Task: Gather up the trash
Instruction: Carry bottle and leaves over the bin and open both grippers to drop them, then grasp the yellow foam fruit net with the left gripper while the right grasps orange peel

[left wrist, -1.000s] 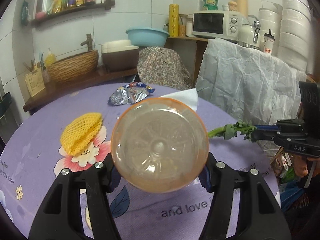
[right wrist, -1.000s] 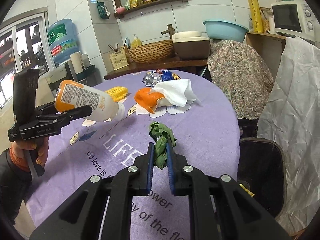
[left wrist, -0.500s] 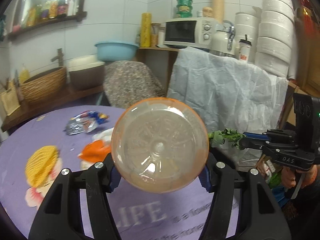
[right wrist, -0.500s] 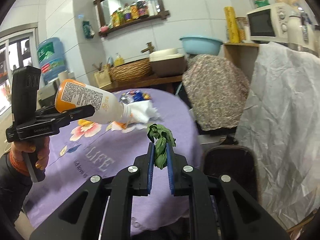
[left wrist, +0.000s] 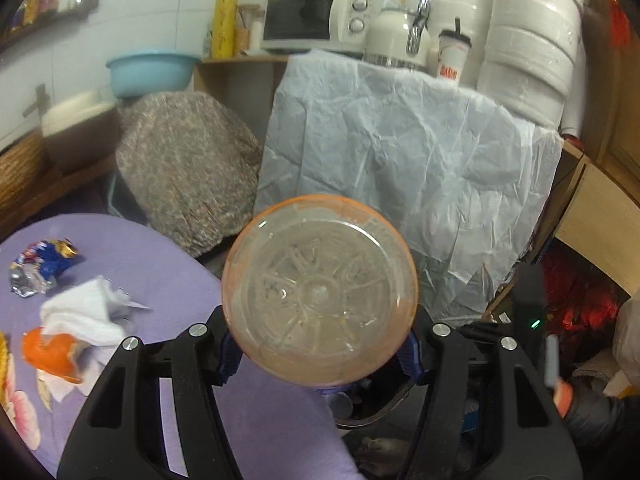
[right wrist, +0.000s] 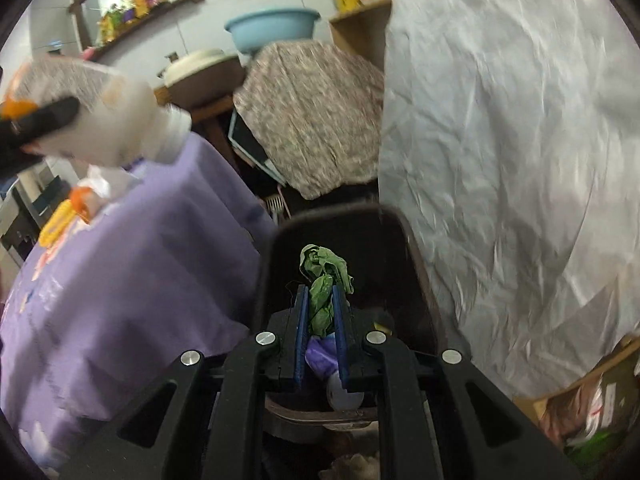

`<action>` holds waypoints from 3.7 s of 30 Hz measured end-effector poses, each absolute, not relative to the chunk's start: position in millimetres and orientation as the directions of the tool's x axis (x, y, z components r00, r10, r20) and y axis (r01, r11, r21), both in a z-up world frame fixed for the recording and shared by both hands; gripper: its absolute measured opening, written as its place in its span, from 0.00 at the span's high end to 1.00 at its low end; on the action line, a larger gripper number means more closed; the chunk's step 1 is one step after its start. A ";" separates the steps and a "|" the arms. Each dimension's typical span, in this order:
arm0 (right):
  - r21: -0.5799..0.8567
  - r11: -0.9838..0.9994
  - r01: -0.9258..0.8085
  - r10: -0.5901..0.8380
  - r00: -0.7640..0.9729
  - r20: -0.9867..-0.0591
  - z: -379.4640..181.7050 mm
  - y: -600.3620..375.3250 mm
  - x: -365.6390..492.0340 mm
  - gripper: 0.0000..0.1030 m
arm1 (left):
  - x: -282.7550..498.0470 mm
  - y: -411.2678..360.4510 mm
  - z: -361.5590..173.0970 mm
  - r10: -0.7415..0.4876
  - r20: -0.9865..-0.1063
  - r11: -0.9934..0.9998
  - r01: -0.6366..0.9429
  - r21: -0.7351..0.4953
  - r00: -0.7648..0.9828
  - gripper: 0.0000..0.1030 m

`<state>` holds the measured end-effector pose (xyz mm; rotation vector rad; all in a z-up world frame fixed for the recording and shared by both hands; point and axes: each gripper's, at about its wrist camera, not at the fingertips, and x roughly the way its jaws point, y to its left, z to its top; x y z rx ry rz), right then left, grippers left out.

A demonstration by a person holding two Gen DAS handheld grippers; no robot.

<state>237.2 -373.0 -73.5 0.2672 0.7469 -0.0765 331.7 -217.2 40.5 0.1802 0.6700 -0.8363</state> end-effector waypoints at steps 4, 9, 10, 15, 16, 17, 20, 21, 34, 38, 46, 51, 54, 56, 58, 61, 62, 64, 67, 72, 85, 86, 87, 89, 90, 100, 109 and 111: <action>0.223 0.957 0.186 0.035 0.689 -0.724 -116.6 -379.2 246.2 0.86 | 340.5 -252.5 21.5 -0.590 -0.665 0.675 0.732 -0.096 0.457 0.40; 0.225 0.943 0.246 0.000 0.675 -0.738 -134.7 -388.7 241.7 0.45 | 348.0 -299.3 -5.1 -0.546 -0.733 0.673 0.734 -0.093 0.407 0.40; 0.230 0.939 0.257 -0.008 0.683 -0.731 -134.0 -390.7 236.3 0.45 | 350.2 -306.8 -10.8 -0.539 -0.744 0.674 0.732 -0.100 0.395 0.40; 0.230 0.929 0.290 -0.033 0.684 -0.728 -132.9 -397.0 207.2 0.41 | 361.2 -332.2 -40.2 -0.483 -0.801 0.700 0.705 -0.113 0.352 0.40; 0.235 0.926 0.295 -0.034 0.686 -0.727 -133.4 -398.5 203.2 0.41 | 363.1 -335.0 -46.2 -0.467 -0.815 0.709 0.696 -0.115 0.342 0.40; 0.242 0.923 0.298 -0.032 0.687 -0.726 -133.7 -400.8 200.7 0.40 | 364.5 -338.3 -51.8 -0.447 -0.828 0.718 0.688 -0.107 0.338 0.40; 0.260 0.916 0.305 -0.024 0.691 -0.723 -133.7 -403.7 191.2 0.39 | 366.9 -344.9 -67.5 -0.387 -0.863 0.741 0.667 -0.080 0.326 0.40; 0.264 0.916 0.303 -0.019 0.689 -0.724 -133.2 -403.6 190.3 0.39 | 369.1 -346.3 -74.4 -0.365 -0.878 0.753 0.653 -0.082 0.310 0.40; 0.265 0.911 0.315 -0.034 0.699 -0.715 -121.1 -406.7 185.4 0.34 | 373.7 -347.1 -87.1 -0.311 -0.901 0.791 0.608 -0.068 0.304 0.20; 0.264 0.909 0.322 -0.044 0.704 -0.708 -115.0 -409.8 182.0 0.34 | 369.7 -339.8 -70.1 -0.370 -0.880 0.787 0.604 -0.127 0.297 0.19; 0.274 0.917 0.291 -0.032 0.737 -0.676 -90.6 -402.7 180.2 0.33 | 330.1 -298.8 -14.4 -0.498 -0.779 0.743 0.651 -0.156 0.382 0.13; 0.271 0.940 0.205 0.014 0.773 -0.634 -62.7 -381.0 188.1 0.32 | 319.1 -242.4 10.1 -0.528 -0.731 0.764 0.617 -0.187 0.432 0.12; 0.269 0.951 0.151 0.051 0.784 -0.619 -48.3 -363.3 197.0 0.32 | 317.4 -198.6 20.6 -0.519 -0.712 0.792 0.578 -0.194 0.472 0.12; 0.268 0.958 0.105 0.083 0.791 -0.606 -39.3 -350.5 203.1 0.32 | 316.3 -168.0 25.8 -0.496 -0.704 0.817 0.547 -0.181 0.508 0.12; 0.257 0.965 0.056 0.113 0.793 -0.598 -30.8 -334.7 209.6 0.32 | 313.0 -133.5 31.0 -0.465 -0.689 0.847 0.506 -0.162 0.556 0.12; 0.245 0.969 -0.021 0.167 0.789 -0.592 -20.7 -308.3 219.7 0.32 | 311.0 -85.0 32.1 -0.404 -0.678 0.889 0.439 -0.133 0.614 0.11; 0.249 0.967 -0.049 0.192 0.784 -0.590 -17.8 -300.1 224.0 0.32 | 310.9 -70.5 31.9 -0.388 -0.677 0.899 0.420 -0.127 0.625 0.11; 0.252 0.962 -0.103 0.236 0.775 -0.586 -10.7 -281.6 231.7 0.32 | 312.4 -38.6 29.6 -0.344 -0.677 0.923 0.368 -0.115 0.651 0.11; 0.239 0.954 -0.179 0.288 0.759 -0.584 -1.4 -252.8 243.6 0.32 | 317.1 8.3 23.5 -0.276 -0.688 0.953 0.287 -0.101 0.671 0.11; 0.203 0.935 -0.292 0.355 0.728 -0.587 14.3 -208.1 268.6 0.32 | 324.8 76.9 16.0 -0.170 -0.698 0.984 0.164 -0.075 0.696 0.11; 0.231 0.881 -0.414 0.452 0.584 -0.675 3.5 -129.1 364.2 0.51 | 360.8 143.0 -2.4 -0.035 -0.718 0.999 0.037 -0.014 0.695 0.11; 0.245 0.886 -0.395 0.447 0.580 -0.681 -0.2 -129.3 373.1 0.51 | 363.5 144.8 -3.4 -0.033 -0.721 0.999 0.036 -0.010 0.693 0.11; 0.257 0.888 -0.381 0.445 0.576 -0.686 -3.0 -131.7 378.6 0.52 | 365.6 146.0 -4.1 -0.033 -0.722 0.999 0.036 -0.011 0.691 0.11; 0.289 0.886 -0.362 0.455 0.569 -0.685 -8.1 -135.3 389.2 0.53 | 369.4 149.3 -4.8 -0.036 -0.723 0.999 0.033 -0.019 0.690 0.11; 0.311 0.882 -0.355 0.468 0.569 -0.677 -9.1 -136.7 392.0 0.54 | 372.3 151.0 -5.4 -0.038 -0.725 0.999 0.031 -0.023 0.688 0.11; 0.356 0.842 -0.405 0.538 0.590 -0.602 1.3 -118.9 398.3 0.89 | 393.3 156.9 -3.6 -0.032 -0.713 0.999 0.027 -0.018 0.701 0.11; 0.338 0.805 -0.488 0.587 0.572 -0.574 17.0 -105.4 370.0 0.94 | 423.9 148.0 -9.8 0.014 -0.721 0.997 0.041 0.059 0.693 0.11; 0.343 0.792 -0.506 0.604 0.563 -0.565 22.0 -103.8 361.6 0.94 | 430.9 145.1 -12.6 0.026 -0.724 0.996 0.040 0.074 0.690 0.11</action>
